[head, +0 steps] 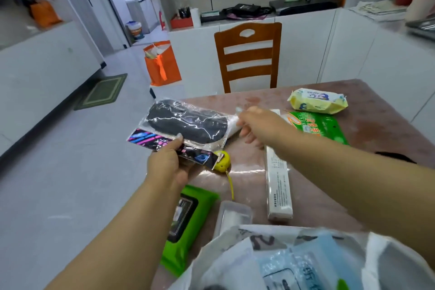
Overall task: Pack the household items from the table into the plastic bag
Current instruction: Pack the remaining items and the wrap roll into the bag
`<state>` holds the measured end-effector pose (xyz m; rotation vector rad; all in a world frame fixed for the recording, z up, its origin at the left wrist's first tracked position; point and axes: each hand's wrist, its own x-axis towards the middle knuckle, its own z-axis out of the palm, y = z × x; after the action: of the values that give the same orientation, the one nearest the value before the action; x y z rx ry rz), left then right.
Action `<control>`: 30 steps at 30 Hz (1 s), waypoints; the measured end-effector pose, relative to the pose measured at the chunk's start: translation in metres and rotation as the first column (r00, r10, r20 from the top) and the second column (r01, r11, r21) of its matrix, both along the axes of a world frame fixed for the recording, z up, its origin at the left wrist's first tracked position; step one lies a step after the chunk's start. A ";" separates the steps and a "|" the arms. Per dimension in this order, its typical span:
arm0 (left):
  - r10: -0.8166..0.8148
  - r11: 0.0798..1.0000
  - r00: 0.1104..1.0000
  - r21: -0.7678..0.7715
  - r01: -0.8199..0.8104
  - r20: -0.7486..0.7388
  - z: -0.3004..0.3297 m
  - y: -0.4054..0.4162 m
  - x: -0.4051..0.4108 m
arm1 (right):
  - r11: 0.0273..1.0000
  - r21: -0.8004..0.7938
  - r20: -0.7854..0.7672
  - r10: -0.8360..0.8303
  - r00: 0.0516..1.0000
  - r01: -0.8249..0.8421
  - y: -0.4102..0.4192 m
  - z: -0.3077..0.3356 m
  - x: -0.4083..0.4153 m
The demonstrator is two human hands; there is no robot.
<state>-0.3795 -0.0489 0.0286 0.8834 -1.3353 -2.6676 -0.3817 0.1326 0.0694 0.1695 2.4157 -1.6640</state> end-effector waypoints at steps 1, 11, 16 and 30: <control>-0.005 0.999 1.000 -0.034 0.005 0.000 0.002 -0.006 0.003 | 1.000 -0.009 0.031 -0.024 0.999 0.024 0.001 -0.002 -0.005; -0.428 0.891 0.889 -0.243 0.384 -0.164 0.026 -0.010 0.012 | 0.966 -0.132 0.170 0.244 0.955 -0.223 -0.010 -0.002 -0.020; -0.486 0.835 0.865 -0.355 0.420 -0.120 0.025 -0.010 0.016 | 0.937 -0.227 0.199 0.312 0.929 -0.266 0.003 -0.003 -0.016; -0.189 -0.384 0.581 -0.604 0.698 0.791 -0.069 -0.042 0.048 | 0.912 -0.232 0.294 -0.265 0.918 0.338 0.020 -0.060 0.013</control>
<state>-0.3316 -0.0911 -0.0403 0.4045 -3.5560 -0.3651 -0.3685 0.1528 0.0099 0.7034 2.0157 -1.9516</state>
